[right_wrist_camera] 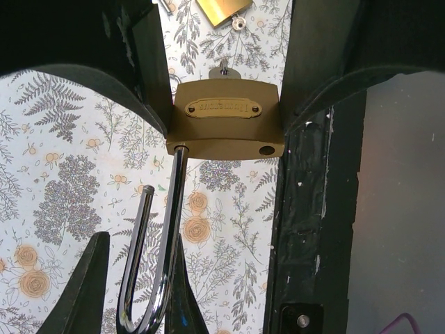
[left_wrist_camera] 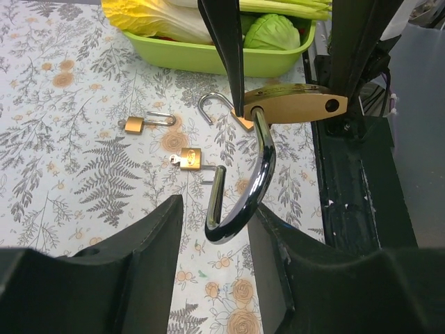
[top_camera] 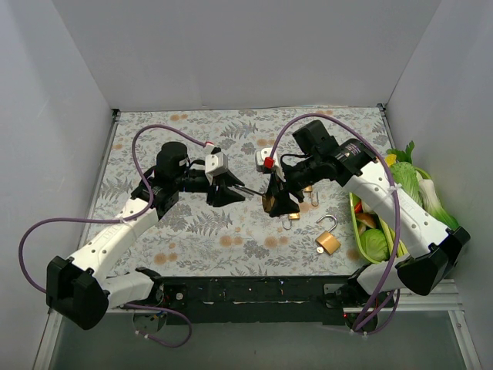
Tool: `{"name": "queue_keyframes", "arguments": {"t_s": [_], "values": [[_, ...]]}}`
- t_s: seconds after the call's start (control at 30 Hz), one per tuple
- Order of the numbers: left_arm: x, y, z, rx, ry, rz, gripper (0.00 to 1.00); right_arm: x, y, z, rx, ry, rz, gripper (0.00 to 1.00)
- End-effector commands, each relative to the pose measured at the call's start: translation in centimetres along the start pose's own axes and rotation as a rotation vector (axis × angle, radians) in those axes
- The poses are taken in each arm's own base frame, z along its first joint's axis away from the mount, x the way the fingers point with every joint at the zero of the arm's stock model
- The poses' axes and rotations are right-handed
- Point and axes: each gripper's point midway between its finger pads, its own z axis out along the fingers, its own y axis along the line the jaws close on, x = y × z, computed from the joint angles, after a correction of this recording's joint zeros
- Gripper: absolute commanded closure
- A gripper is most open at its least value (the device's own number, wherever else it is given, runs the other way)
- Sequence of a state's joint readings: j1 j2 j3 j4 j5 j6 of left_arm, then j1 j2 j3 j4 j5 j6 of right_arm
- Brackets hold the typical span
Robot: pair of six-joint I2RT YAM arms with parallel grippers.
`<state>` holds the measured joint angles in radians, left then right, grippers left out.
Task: Lock with the key
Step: Lock the lock.
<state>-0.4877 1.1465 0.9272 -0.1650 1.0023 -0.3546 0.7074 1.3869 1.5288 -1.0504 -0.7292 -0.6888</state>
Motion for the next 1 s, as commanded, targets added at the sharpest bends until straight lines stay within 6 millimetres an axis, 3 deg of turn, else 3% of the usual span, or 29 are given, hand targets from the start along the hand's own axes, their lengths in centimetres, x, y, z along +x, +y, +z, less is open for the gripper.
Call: {"name": "queue_keyframes", "arguments": {"t_s": [0.0,0.27,0.37,0.4,0.73,0.87,0.97], "values": [[-2.6,-0.5,-0.6,0.001,-0.037,0.083,0.59,-2.2,0.9,-0.5,-0.028,-0.072,-0.067,0.99],[-2.4,-0.6,-0.5,0.013,-0.032,0.095,0.72,-2.7,1.0,-0.4,-0.038,-0.083,-0.067,0.99],[-2.4,-0.6,-0.5,0.017,-0.031,0.103,0.87,-2.5,1.1,-0.3,-0.048,-0.078,-0.06,0.99],[-2.5,-0.7,-0.5,0.021,-0.032,0.104,1.0,-2.5,1.2,-0.4,-0.048,-0.08,-0.061,0.99],[-2.7,-1.7,-0.5,0.073,-0.019,0.014,1.0,-3.1,0.7,-0.1,-0.035,-0.091,0.023,0.99],[-2.8,-1.6,-0.6,0.059,-0.018,0.025,0.71,-3.0,0.5,0.0,-0.03,-0.088,0.023,0.99],[-2.7,-1.7,-0.7,0.058,-0.017,0.039,0.74,-3.1,0.4,0.0,-0.028,-0.089,0.021,0.99]]}}
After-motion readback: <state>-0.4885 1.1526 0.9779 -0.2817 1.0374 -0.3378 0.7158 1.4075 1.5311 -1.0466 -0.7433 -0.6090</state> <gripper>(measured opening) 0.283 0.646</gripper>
